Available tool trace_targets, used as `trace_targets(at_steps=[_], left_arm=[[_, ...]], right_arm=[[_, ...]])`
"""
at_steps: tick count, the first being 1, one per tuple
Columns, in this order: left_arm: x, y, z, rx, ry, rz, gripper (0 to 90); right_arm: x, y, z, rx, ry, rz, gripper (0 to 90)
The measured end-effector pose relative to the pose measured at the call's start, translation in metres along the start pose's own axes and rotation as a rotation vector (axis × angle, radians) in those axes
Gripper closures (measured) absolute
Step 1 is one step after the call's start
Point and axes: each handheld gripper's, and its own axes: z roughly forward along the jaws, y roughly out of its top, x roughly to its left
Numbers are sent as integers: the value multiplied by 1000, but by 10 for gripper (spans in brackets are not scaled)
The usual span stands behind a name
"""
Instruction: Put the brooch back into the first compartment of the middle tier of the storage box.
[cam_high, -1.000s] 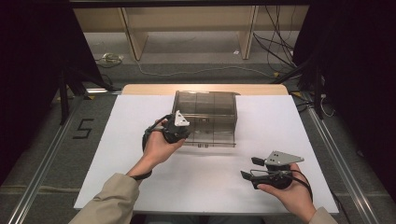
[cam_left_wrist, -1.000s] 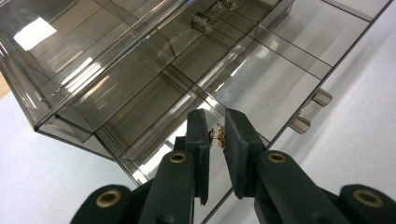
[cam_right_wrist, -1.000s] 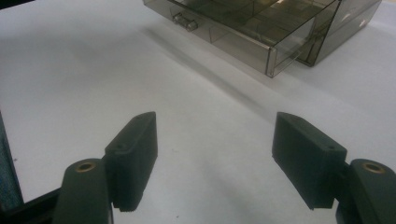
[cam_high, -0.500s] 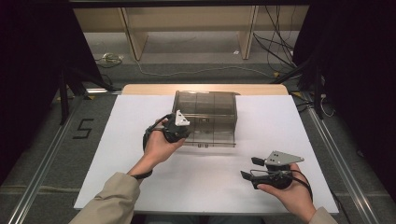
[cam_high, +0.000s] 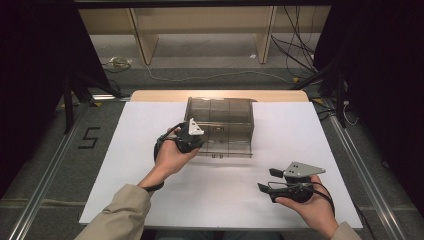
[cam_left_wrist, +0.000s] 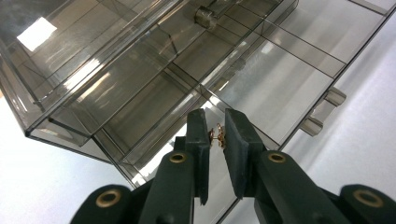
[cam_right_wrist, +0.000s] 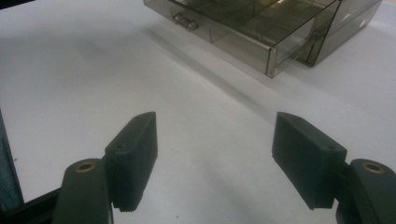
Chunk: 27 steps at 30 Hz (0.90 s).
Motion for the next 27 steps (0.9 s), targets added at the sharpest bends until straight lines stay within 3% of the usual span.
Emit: trace_targets(at_steps=[27], left_arm=[[1, 0, 6, 11, 8, 5, 803]], right_arm=[[0, 0, 1, 3, 1, -3, 320]])
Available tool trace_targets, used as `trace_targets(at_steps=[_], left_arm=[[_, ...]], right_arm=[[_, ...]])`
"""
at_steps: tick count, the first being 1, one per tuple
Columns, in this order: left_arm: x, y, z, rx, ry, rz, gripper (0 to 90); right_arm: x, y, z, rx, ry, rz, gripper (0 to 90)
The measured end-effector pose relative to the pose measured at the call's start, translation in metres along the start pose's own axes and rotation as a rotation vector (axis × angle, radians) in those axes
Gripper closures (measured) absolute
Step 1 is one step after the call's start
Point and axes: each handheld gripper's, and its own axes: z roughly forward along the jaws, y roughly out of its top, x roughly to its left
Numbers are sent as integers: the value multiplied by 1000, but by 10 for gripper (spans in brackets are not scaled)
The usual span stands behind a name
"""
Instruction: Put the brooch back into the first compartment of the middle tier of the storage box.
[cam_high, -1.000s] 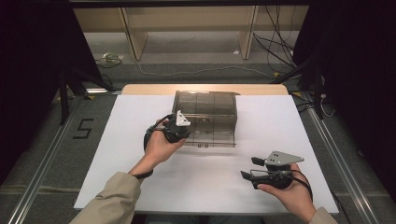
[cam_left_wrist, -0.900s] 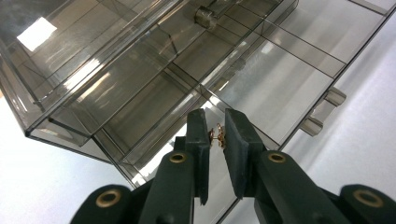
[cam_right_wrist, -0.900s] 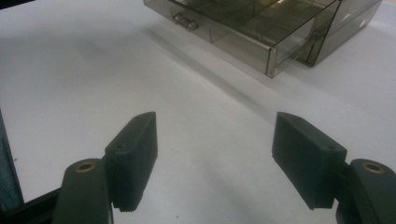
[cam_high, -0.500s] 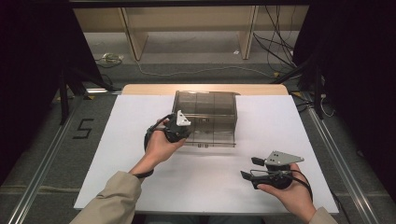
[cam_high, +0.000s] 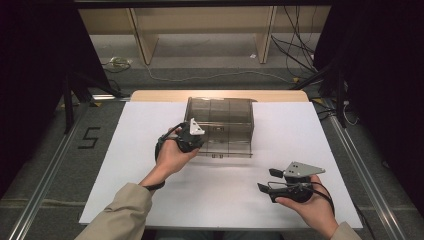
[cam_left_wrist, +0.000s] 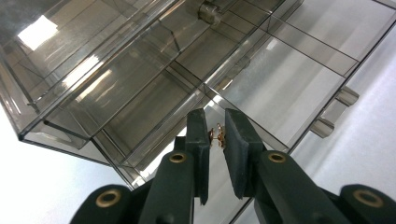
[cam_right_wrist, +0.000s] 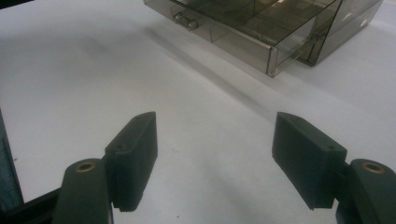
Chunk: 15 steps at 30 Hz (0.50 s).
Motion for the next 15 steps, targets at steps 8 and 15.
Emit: trace_targets(at_steps=[8, 15], left_arm=[[-1, 1, 2, 7, -1, 6, 803], [-1, 1, 4, 9, -1, 5, 803]], right_arm=[[0, 0, 0, -1, 0, 1, 321], [0, 0, 0, -2, 0, 2, 321]])
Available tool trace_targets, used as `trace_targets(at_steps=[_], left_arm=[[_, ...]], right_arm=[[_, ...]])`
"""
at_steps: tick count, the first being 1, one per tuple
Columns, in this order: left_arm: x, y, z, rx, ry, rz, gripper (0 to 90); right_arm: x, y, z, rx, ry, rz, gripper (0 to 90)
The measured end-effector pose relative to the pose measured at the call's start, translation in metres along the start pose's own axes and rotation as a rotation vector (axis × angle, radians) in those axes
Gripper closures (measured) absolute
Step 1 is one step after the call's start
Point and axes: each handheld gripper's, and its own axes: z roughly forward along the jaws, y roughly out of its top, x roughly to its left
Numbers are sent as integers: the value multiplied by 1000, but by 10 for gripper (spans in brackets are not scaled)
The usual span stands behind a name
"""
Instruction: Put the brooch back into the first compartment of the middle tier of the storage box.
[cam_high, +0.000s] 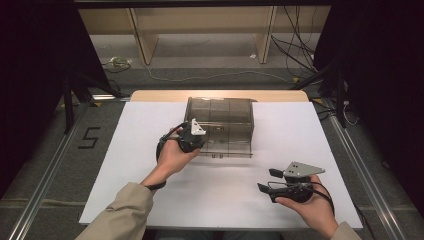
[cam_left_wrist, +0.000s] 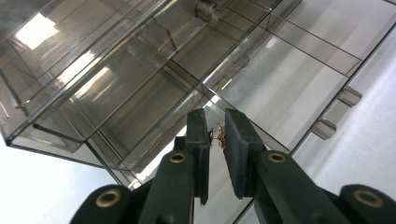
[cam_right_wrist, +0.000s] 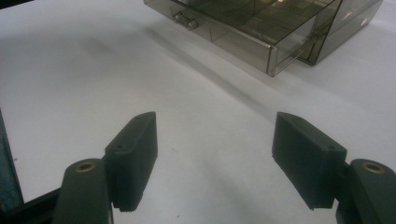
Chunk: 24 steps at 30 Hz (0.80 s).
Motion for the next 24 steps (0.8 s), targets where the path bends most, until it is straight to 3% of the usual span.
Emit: trace_targets(at_steps=[24], left_arm=[[-1, -2, 7, 24, -5, 7, 802]], right_arm=[[0, 0, -1, -1, -1, 0, 321]])
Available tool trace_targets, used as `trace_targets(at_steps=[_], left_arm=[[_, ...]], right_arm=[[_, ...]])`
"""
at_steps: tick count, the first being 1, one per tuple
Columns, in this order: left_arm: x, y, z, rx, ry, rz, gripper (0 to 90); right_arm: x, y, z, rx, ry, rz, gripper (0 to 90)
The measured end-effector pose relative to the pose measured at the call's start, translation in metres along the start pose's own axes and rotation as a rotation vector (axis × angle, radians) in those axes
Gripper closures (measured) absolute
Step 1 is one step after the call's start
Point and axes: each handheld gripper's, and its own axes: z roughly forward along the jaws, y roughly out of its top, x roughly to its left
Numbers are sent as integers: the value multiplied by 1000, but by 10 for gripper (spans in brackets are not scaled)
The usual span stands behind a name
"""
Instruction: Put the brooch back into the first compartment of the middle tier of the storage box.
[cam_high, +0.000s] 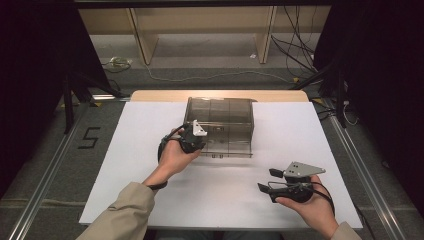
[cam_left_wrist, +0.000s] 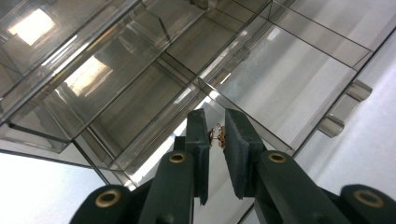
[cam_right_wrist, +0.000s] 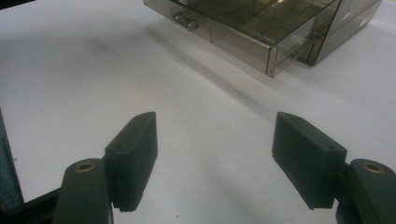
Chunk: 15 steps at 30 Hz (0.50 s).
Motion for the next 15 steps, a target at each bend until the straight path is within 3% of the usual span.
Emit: trace_targets(at_steps=[15], left_arm=[[1, 0, 1, 6, 3, -4, 790]], right_arm=[[0, 0, 0, -1, 1, 0, 320]])
